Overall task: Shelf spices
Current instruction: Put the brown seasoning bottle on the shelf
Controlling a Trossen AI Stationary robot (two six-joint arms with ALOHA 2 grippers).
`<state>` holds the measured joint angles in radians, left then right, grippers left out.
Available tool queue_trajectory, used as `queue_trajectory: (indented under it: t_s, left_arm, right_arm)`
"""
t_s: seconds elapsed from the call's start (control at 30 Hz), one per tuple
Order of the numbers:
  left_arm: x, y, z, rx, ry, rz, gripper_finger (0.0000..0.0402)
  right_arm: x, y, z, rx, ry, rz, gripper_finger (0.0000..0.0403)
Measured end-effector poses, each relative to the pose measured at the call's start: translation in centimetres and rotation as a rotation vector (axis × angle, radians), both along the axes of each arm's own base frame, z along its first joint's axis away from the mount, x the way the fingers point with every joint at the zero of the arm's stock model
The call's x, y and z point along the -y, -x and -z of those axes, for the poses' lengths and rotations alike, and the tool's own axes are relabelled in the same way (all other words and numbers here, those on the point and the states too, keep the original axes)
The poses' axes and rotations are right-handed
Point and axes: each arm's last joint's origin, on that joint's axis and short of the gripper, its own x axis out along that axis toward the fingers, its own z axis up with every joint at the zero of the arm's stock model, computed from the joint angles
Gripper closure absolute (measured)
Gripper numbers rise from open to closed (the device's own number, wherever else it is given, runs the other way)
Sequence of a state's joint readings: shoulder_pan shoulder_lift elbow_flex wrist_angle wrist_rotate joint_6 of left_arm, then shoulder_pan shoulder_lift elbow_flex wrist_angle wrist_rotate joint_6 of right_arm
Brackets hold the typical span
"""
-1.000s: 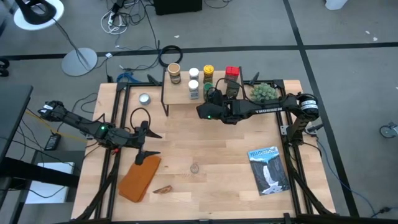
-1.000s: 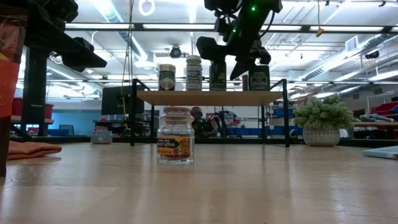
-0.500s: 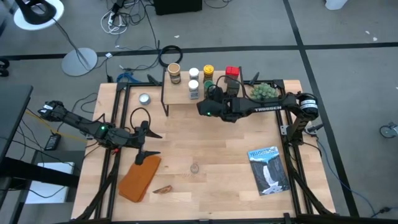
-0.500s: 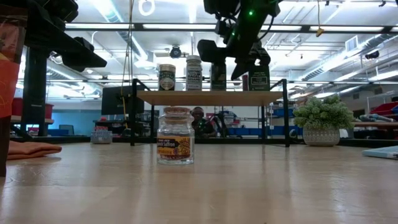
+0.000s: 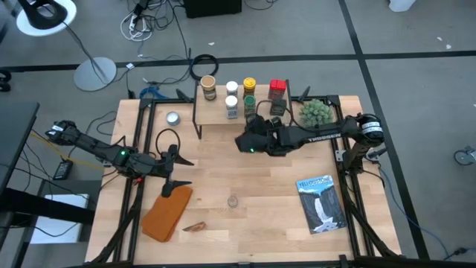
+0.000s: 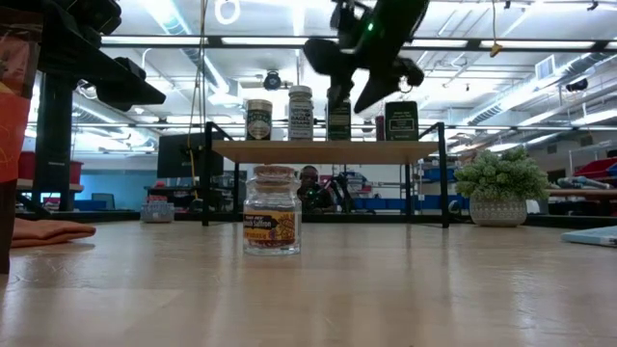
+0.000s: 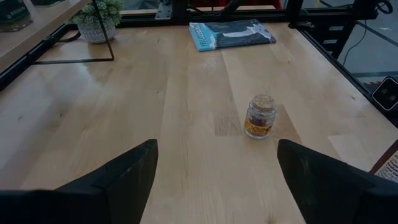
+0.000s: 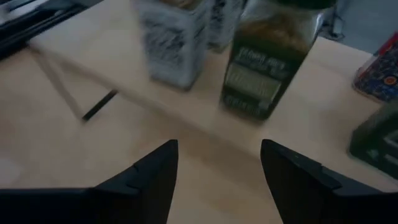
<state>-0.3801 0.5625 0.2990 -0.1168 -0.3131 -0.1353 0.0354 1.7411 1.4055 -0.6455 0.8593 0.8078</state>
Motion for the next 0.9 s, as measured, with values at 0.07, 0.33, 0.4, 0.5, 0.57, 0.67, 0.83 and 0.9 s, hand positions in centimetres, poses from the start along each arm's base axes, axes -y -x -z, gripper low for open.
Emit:
queue_trajectory:
  t_s: [0.07,0.33,0.4,0.5,0.57,0.67,0.83,0.9]
  left_arm:
    - [0.0,0.0,0.0,0.001,0.001,0.000,0.0066]
    - [0.0,0.0,0.0,0.001,0.000,0.000,0.0066]
    - [0.0,0.0,0.0,0.001,0.000,0.000,0.0066]
    - [0.0,0.0,0.0,0.001,0.000,0.000,0.0066]
    - [0.0,0.0,0.0,0.001,0.000,0.000,0.0066]
    - [0.0,0.0,0.0,0.001,0.000,0.000,0.0066]
    - [0.0,0.0,0.0,0.001,0.000,0.000,0.0066]
    - [0.0,0.0,0.0,0.001,0.001,0.000,0.0066]
  right_arm:
    - [-1.4,0.4,-0.3,-0.014,-0.006,-0.041,0.0174]
    - [-6.9,1.4,0.3,-0.109,-0.168,-0.289,0.0174]
    - [-8.2,1.6,0.4,-0.112,-0.231,-0.346,0.0174]
    - [-10.0,2.0,0.5,-0.104,-0.294,-0.398,0.0174]
    - [-11.2,2.3,0.5,-0.115,-0.322,-0.446,0.0174]
    - [-13.0,2.9,0.5,-0.123,-0.344,-0.502,0.0174]
    - [-15.2,3.7,0.5,-0.128,-0.348,-0.557,0.0175]
    - [-15.8,4.0,0.5,-0.124,-0.355,-0.567,0.0175]
